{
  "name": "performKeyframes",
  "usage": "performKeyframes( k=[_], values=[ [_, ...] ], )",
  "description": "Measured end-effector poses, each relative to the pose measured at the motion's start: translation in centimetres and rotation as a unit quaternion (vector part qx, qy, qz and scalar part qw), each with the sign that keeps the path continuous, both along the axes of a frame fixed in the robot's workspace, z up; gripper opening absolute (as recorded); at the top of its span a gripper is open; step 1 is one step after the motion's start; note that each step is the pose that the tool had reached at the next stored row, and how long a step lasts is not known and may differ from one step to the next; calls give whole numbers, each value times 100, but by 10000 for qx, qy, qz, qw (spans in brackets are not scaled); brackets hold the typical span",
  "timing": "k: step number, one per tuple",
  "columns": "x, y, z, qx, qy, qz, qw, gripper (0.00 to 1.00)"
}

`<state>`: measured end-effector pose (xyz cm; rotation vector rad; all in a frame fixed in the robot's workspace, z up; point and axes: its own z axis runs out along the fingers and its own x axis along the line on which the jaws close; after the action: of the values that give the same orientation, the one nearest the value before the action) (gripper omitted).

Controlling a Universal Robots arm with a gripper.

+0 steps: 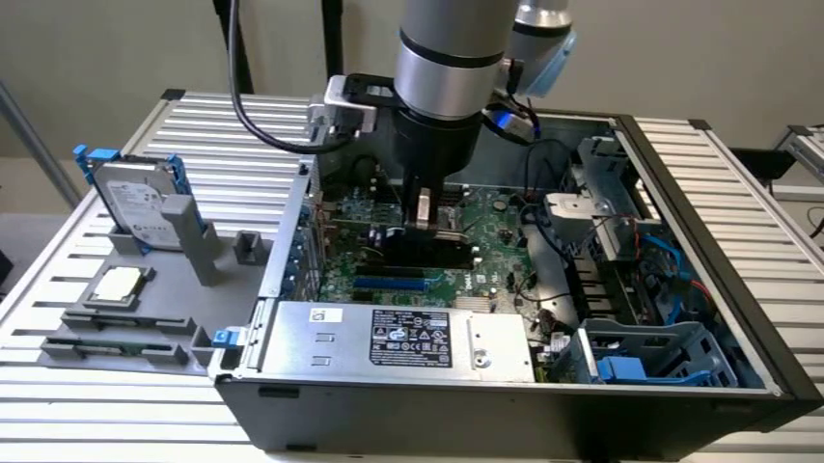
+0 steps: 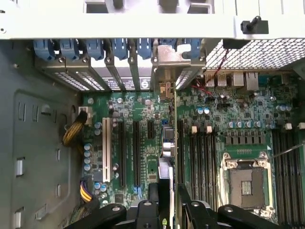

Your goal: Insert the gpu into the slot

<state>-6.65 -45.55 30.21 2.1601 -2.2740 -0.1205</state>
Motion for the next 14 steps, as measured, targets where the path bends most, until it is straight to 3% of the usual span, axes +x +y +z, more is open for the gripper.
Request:
performKeyframes(
  k=[2, 3, 11, 14],
  values=[
    [-72, -2, -13, 1, -70, -1, 10000, 26],
    [-79, -1, -14, 1, -82, -1, 10000, 26],
    [-79, -2, -30, 3, -84, 0, 10000, 26],
    [-72, -2, -70, -1, -62, 0, 10000, 26]
  ],
)
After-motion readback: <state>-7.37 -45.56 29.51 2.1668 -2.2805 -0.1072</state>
